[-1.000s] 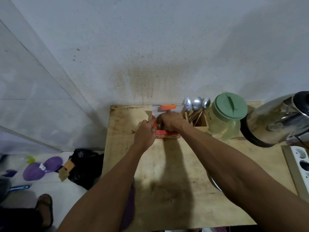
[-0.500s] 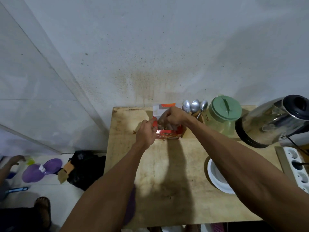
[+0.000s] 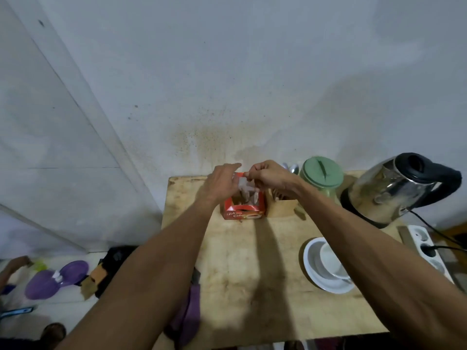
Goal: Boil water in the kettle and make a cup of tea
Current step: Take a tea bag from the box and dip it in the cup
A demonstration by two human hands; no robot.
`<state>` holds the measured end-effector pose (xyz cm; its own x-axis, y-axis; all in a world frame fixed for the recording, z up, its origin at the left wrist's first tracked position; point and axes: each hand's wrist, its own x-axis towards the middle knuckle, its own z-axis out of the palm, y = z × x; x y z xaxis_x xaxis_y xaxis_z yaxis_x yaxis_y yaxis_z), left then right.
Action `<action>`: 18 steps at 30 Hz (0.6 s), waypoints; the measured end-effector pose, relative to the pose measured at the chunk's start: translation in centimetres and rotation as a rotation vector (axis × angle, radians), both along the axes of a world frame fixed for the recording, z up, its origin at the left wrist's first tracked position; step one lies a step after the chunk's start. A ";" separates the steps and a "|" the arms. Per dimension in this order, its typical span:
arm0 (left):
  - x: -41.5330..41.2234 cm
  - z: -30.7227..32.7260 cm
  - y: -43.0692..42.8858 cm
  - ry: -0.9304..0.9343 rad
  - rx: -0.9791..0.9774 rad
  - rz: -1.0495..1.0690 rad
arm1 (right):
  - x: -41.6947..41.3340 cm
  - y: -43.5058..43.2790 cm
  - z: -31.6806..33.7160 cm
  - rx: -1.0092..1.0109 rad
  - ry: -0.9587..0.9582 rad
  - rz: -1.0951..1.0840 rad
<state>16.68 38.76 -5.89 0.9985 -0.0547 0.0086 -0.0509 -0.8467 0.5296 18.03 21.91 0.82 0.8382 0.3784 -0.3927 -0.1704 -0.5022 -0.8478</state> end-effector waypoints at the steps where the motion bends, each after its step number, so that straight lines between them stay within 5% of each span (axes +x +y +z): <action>1: 0.1 -0.1 0.2 0.033 0.025 -0.018 | 0.1 -0.1 0.0 -0.009 -0.003 0.019; 18: -3.7 -5.4 0.3 0.004 0.109 -0.136 | -0.8 -4.4 1.1 -0.112 0.090 0.162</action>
<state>12.97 39.05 -11.29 0.9819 -0.1894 -0.0086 -0.1668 -0.8845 0.4356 17.22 17.55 1.92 0.7297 0.4546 -0.5108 -0.1527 -0.6197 -0.7698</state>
